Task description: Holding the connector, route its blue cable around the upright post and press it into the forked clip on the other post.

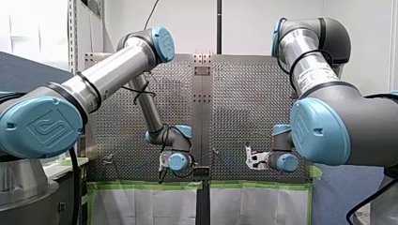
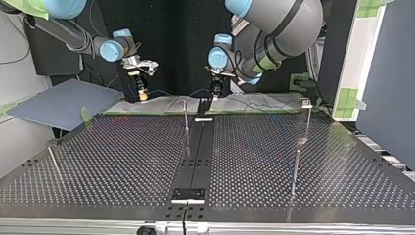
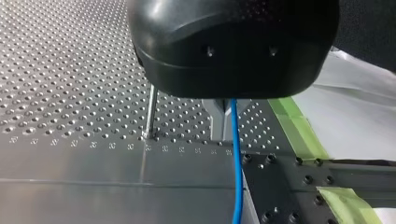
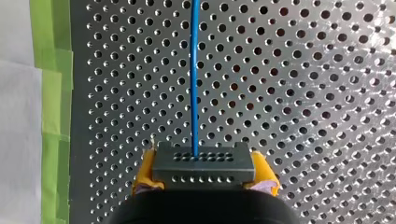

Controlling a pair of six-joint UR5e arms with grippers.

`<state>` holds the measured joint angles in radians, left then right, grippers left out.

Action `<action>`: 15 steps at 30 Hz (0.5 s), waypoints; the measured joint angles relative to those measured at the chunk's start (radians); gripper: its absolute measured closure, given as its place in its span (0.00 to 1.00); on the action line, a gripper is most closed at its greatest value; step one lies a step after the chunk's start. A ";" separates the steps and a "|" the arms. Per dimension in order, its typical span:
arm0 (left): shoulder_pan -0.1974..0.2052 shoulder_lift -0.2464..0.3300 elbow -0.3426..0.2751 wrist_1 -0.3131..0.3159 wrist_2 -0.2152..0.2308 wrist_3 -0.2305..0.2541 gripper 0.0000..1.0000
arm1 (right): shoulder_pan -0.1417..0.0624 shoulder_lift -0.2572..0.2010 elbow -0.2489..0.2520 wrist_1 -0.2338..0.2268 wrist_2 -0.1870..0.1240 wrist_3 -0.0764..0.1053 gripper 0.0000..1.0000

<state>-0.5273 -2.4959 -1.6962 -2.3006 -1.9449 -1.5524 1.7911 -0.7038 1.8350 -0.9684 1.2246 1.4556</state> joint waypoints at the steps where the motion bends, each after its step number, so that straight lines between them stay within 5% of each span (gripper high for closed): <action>1: 0.001 0.000 0.000 0.000 0.000 0.000 1.00 | 0.001 0.000 0.000 0.000 0.000 0.000 1.00; 15: 0.005 0.001 -0.001 -0.008 0.002 0.008 1.00 | -0.005 0.041 -0.003 0.015 0.013 -0.025 1.00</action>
<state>-0.5220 -2.4953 -1.6977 -2.3091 -1.9430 -1.5447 1.7865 -0.6631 1.8315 -0.9532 1.2373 1.4309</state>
